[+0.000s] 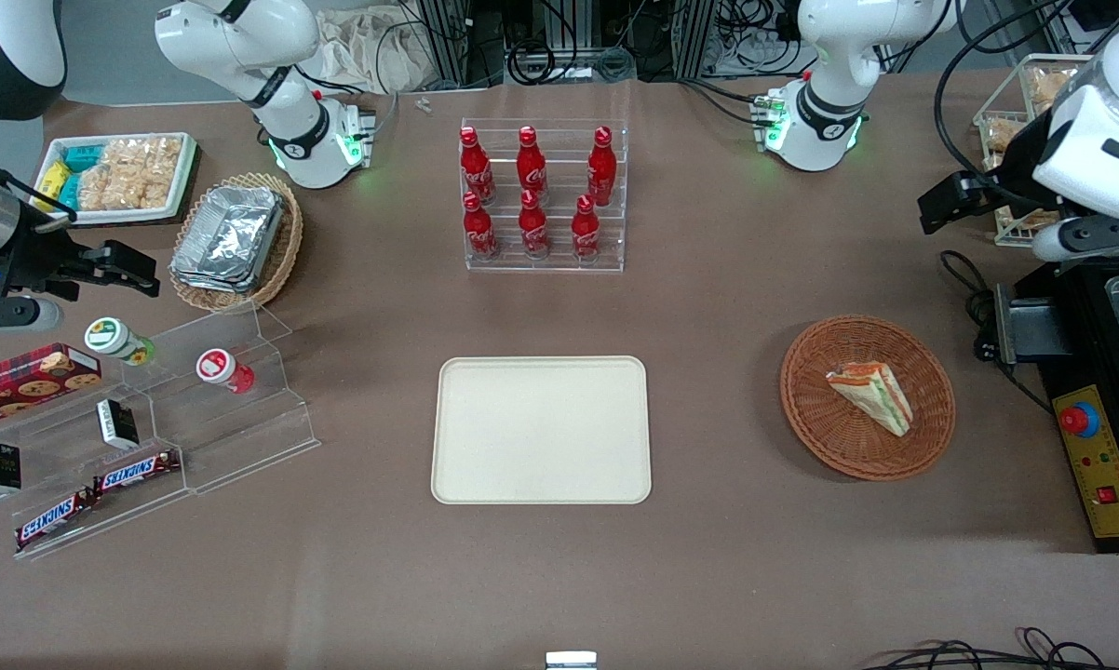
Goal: Place sandwich from basket to tray
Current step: 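Move the left gripper over the wrapped sandwich in the wicker basket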
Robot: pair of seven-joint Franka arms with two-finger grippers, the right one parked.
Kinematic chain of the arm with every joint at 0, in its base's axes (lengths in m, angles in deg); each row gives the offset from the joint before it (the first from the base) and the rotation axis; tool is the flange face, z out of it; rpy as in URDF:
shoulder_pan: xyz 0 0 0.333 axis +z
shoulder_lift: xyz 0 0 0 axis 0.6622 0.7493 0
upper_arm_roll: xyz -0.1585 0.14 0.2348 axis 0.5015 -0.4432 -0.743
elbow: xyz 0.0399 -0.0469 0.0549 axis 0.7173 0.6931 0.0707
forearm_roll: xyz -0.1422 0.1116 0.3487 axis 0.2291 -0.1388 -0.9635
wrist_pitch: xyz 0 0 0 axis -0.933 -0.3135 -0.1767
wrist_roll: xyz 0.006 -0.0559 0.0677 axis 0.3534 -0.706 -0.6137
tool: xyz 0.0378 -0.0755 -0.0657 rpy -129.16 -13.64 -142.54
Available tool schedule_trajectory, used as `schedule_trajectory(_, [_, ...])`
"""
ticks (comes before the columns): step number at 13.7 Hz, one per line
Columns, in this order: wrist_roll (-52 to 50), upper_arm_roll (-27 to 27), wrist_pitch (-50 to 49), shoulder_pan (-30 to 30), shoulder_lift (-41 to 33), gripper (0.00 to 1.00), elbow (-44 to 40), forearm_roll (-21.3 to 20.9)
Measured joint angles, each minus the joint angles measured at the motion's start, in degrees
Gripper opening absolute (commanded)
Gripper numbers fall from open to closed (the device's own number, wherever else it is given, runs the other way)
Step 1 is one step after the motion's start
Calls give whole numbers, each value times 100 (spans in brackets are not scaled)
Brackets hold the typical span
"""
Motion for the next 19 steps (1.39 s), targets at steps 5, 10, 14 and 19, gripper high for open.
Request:
schedule_trajectory(5, [40, -27, 3, -16, 58, 100, 2, -9])
schedule_trajectory(10, [35, -99, 826, 19, 418, 100, 668, -22])
schedule_trajectory(14, [-224, -195, 2493, 21, 426, 100, 2189, -26])
schedule_trajectory(19, [-735, -393, 5169, 59, 491, 100, 4097, -26])
